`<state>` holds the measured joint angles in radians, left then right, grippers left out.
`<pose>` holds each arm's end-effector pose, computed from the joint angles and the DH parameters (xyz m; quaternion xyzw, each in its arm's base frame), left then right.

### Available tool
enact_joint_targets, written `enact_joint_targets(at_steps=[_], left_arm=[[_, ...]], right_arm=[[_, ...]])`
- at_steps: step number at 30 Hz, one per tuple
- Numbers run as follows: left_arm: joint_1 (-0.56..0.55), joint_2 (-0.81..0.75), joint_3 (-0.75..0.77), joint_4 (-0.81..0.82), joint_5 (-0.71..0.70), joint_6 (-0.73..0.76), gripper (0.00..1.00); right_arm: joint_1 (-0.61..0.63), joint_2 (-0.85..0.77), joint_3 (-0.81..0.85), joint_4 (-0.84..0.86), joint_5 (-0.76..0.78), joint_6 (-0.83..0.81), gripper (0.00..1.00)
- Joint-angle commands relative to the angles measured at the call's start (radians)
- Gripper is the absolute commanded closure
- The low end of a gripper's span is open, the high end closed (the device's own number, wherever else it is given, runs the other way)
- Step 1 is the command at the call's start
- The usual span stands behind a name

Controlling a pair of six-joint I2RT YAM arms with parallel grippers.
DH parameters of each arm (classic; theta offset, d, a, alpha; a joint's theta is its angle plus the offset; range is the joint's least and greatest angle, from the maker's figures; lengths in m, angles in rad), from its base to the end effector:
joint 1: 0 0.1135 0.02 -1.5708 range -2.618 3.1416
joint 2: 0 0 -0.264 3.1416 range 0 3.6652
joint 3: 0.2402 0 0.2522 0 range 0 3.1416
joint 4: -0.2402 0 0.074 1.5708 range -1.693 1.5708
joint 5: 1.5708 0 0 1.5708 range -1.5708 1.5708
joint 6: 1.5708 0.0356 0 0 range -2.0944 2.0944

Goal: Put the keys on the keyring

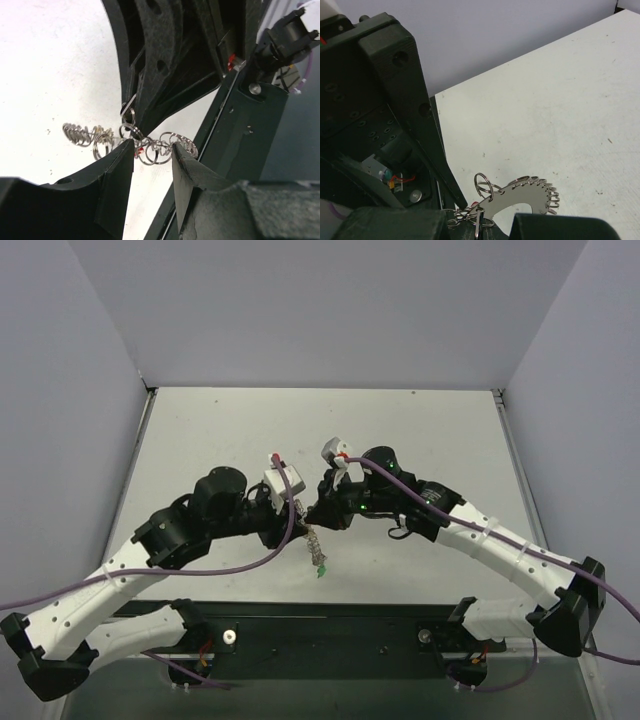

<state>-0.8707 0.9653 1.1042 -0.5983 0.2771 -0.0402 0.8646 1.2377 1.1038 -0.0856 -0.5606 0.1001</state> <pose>0.1221 -0.1600 0.3759 0.4061 0.7405 -0.3352 0.4176 0.1713 0.2300 0.3671 -0.4402 0.6312 0.4700 0.4323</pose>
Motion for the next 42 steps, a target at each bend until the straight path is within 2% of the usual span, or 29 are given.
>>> enact_joint_targets(at_steps=[1, 14, 25, 34, 42], left_arm=[[-0.005, -0.120, -0.078, 0.117, -0.124, -0.044, 0.54], [-0.004, -0.243, -0.216, 0.098, -0.317, -0.176, 0.51], [-0.004, -0.290, -0.259, 0.034, -0.308, -0.219, 0.55], [-0.005, -0.266, -0.273, 0.006, -0.309, -0.240, 0.55], [-0.002, -0.211, -0.253, -0.021, -0.345, -0.222, 0.55]], right_arm=[[0.001, 0.006, 0.015, 0.095, -0.016, -0.010, 1.00], [-0.007, 0.143, -0.067, 0.231, -0.082, 0.013, 1.00], [-0.009, 0.284, -0.081, 0.365, -0.188, 0.090, 1.00], [-0.010, 0.403, -0.048, 0.463, -0.277, 0.153, 1.00], [-0.019, 0.437, -0.051, 0.506, -0.306, 0.181, 1.00]])
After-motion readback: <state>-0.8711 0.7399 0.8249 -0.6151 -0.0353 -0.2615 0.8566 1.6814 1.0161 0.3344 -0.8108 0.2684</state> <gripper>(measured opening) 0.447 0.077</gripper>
